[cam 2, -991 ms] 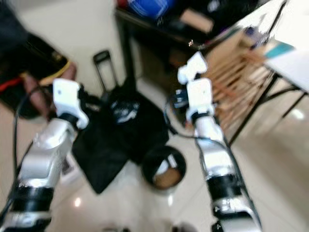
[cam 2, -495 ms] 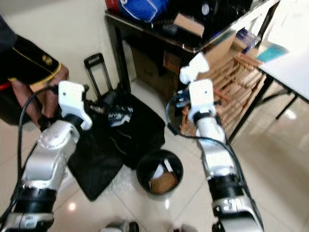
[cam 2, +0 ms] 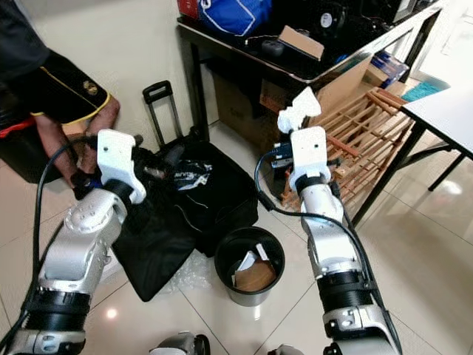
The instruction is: Picking trash to rubbish bin
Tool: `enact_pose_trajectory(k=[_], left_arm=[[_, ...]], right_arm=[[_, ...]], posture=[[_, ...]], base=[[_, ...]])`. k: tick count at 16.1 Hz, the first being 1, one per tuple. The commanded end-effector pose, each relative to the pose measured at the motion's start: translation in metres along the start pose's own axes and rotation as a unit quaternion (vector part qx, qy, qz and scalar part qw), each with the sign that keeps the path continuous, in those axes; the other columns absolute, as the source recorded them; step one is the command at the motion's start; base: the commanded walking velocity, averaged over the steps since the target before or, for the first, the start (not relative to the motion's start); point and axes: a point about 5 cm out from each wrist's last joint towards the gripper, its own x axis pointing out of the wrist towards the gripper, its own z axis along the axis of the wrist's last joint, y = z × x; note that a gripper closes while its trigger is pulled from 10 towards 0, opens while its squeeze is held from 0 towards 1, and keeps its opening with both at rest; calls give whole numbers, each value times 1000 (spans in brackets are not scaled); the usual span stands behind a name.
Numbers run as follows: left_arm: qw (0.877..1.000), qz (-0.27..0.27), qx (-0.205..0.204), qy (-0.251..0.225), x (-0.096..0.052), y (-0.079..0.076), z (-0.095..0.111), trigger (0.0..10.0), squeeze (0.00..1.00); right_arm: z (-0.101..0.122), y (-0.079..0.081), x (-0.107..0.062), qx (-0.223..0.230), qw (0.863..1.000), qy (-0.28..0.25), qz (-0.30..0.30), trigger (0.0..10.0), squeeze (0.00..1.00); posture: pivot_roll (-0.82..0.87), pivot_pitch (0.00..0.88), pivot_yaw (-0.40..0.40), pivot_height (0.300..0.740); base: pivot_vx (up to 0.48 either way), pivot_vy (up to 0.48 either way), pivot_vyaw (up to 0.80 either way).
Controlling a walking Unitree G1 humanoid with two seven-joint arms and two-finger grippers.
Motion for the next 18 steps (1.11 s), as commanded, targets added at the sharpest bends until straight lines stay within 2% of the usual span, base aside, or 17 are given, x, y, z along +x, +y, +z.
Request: enact_pose_trajectory(k=[1, 3, 8, 9, 10, 11, 14, 17, 18], left_arm=[[1000, -3, 7, 15, -2, -1, -10, 10000, 0], [1000, -5, 1, 22, -5, -2, -17, 10000, 0], [999, 2, -16, 42, -15, -1, -30, 10000, 0], [998, -1, -22, 52, -20, -3, -38, 10000, 0], [996, 5, -38, 76, -30, -3, -56, 10000, 0], [995, 15, -47, 91, -35, -2, -66, 10000, 0], [990, 18, -51, 128, -48, 0, -88, 10000, 0], [990, -10, -47, 136, -60, -6, -90, 10000, 0], [987, -10, -47, 153, -67, -8, -98, 10000, 0]], right_arm=[[0, 3, -1, 1, 1000, -4, 0, 10000, 0], [-4, 8, -4, 3, 1000, 2, 4, 10000, 0], [-16, 18, -19, 11, 1000, 22, 0, 10000, 0], [-21, 20, -24, 9, 999, 32, 0, 10000, 0], [-33, 19, -31, 9, 999, 51, -4, 10000, 0], [-39, 19, -35, 5, 998, 62, -5, 10000, 0], [-57, 17, -48, 7, 995, 97, -10, 10000, 0], [-65, 18, -55, 7, 994, 112, -13, 10000, 0], [-69, 19, -59, 9, 993, 121, -12, 10000, 0]], posture=[[82, 119, 29, 740], [82, 119, 29, 740], [77, 191, 32, 740], [77, 199, 33, 740], [74, 223, 36, 740], [69, 230, 37, 740], [62, 244, 37, 740], [74, 272, 40, 740], [74, 278, 39, 740]], base=[[0, 0, 0], [0, 0, 0], [0, 0, 0], [0, 0, 0], [0, 0, 0], [0, 0, 0], [0, 0, 0], [0, 0, 0], [0, 0, 0]])
